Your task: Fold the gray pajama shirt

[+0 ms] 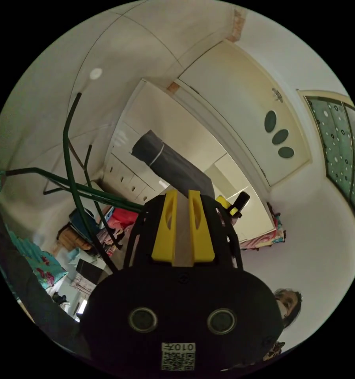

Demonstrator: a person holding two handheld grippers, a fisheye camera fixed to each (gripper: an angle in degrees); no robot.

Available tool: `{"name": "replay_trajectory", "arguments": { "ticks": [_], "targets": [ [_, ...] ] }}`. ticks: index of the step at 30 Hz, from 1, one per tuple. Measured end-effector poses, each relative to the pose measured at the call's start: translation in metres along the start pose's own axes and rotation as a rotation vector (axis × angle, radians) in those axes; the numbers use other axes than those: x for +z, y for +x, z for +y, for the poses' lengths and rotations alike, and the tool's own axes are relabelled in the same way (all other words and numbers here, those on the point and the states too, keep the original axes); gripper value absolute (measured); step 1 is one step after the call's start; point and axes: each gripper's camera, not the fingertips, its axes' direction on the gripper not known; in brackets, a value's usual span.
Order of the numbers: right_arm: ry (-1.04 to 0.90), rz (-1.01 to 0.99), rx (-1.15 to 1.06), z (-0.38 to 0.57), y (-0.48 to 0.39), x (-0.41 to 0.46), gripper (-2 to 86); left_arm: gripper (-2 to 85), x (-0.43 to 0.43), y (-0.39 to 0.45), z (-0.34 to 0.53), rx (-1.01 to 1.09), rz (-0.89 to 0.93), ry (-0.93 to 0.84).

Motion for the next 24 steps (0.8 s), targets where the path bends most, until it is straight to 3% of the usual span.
{"name": "replay_trajectory", "arguments": {
  "ticks": [11, 17, 21, 24],
  "targets": [
    [-0.328, -0.059, 0.126, -0.208, 0.082, 0.015, 12.5, 7.1, -0.008, -0.01, -0.039, -0.111, 0.076, 0.034],
    [-0.538, -0.049, 0.222, -0.276, 0.119, 0.059, 14.1, 10.1, 0.001, -0.017, -0.043, -0.13, 0.174, 0.04],
    [-0.664, -0.029, 0.267, -0.299, 0.138, 0.086, 14.4, 11.5, -0.014, -0.015, -0.041, -0.131, 0.112, 0.095],
    [-0.72, -0.073, 0.267, -0.309, 0.149, 0.105, 14.7, 12.2, -0.012, -0.029, -0.038, -0.169, 0.203, 0.106]
  ]
}}
